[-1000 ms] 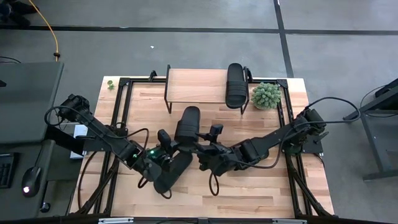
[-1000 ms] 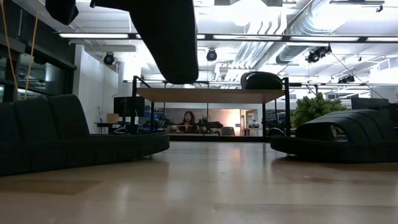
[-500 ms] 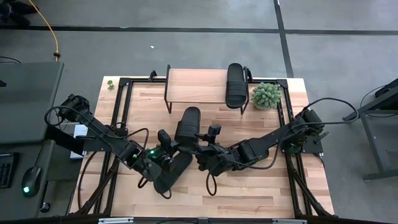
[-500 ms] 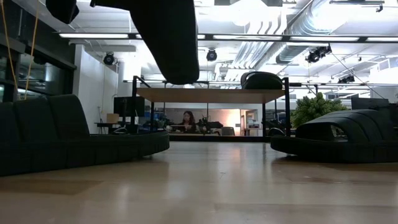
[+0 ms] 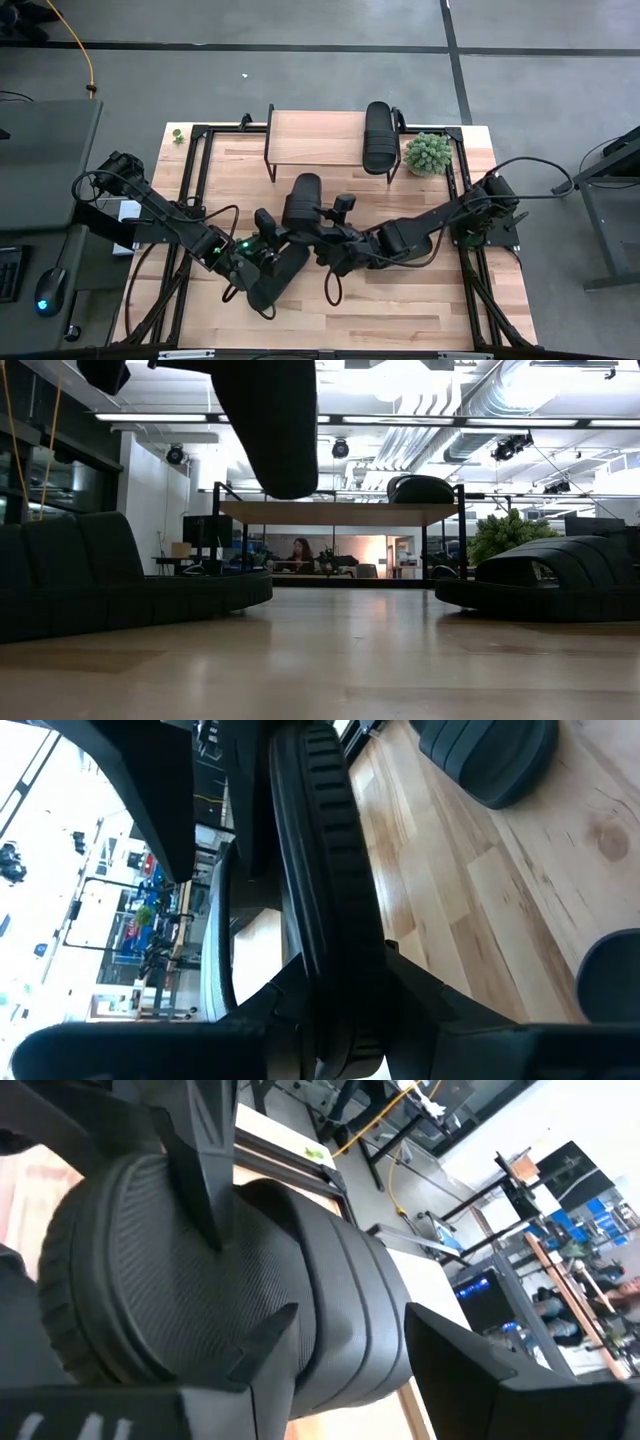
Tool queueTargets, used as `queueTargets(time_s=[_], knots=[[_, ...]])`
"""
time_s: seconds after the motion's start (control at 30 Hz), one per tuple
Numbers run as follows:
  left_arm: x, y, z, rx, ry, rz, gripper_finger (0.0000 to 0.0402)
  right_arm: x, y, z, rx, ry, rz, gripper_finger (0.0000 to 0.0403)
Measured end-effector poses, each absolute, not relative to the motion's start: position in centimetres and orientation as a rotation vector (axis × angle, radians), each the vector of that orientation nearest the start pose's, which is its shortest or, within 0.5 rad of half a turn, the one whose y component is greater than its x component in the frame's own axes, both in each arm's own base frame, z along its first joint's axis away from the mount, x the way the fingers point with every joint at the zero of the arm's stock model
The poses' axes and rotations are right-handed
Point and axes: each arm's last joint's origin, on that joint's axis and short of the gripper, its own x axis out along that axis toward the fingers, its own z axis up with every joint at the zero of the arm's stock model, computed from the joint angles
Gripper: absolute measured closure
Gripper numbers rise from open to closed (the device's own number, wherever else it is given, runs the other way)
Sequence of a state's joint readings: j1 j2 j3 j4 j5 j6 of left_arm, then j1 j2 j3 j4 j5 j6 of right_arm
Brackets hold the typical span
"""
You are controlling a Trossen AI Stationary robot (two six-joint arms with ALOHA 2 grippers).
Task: Pick and place slides into the shelf
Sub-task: Put the black slipper on the shelf
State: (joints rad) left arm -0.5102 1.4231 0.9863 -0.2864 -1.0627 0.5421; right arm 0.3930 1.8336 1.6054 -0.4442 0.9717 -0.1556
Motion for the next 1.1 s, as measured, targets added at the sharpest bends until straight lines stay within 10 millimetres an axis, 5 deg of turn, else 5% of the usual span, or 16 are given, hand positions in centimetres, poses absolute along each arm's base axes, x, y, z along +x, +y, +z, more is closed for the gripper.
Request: queueTargets(time_s=[0.47,0.77,1.1], knots=[[26.6,-12.0,26.1,1.028,0.658,0.364,0.0330,38.8,12.3,30.6,-0.526,0.595,-0.526,0.0231],[26.8,-12.2,26.2,1.022,0.635,0.315,0.0330,40.3,11.6,28.3,-0.596,0.656,-0.528,0.0232],[26.7,-12.2,26.3,1.015,0.642,0.333,0.0330,40.6,11.7,28.6,-0.579,0.615,-0.547,0.0245]])
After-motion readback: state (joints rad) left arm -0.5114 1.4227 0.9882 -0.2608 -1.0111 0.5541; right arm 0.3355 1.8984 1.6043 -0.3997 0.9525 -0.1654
